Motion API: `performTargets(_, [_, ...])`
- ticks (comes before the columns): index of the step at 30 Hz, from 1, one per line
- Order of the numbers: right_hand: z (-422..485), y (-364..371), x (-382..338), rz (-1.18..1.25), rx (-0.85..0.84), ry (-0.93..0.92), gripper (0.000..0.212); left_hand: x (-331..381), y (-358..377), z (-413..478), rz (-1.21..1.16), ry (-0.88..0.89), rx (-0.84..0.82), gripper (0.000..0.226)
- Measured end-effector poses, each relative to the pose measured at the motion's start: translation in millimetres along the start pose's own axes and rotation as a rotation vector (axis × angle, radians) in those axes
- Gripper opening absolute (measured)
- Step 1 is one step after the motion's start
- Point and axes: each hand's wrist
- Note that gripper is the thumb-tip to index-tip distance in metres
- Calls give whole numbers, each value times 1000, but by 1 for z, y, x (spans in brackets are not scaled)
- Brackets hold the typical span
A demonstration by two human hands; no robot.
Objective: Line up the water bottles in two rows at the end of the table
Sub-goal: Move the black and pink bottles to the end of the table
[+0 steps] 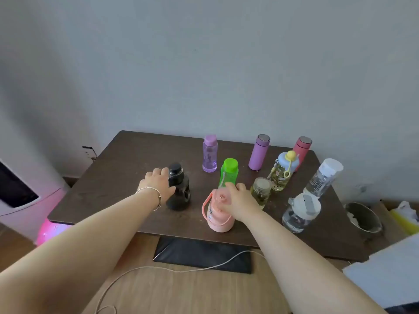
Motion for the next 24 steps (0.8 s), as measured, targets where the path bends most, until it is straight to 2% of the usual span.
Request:
performTargets(7, [26, 26, 15, 103, 41, -41, 72, 9, 14, 36, -140, -76, -35, 72])
performTargets(17, [28, 45, 23, 245, 187, -120, 75, 2, 27, 63, -557, -139, -46, 80])
performTargets(24, [39, 46, 7, 253, 196, -121, 78, -6, 35, 63, -764, -104, 49, 70])
Point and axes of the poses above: each hand's wrist, its own z-axis towards the middle knuckle, its own y-axis out of the palm, x = y × z, and after that the axes turned 12 degrees about -x, right-handed
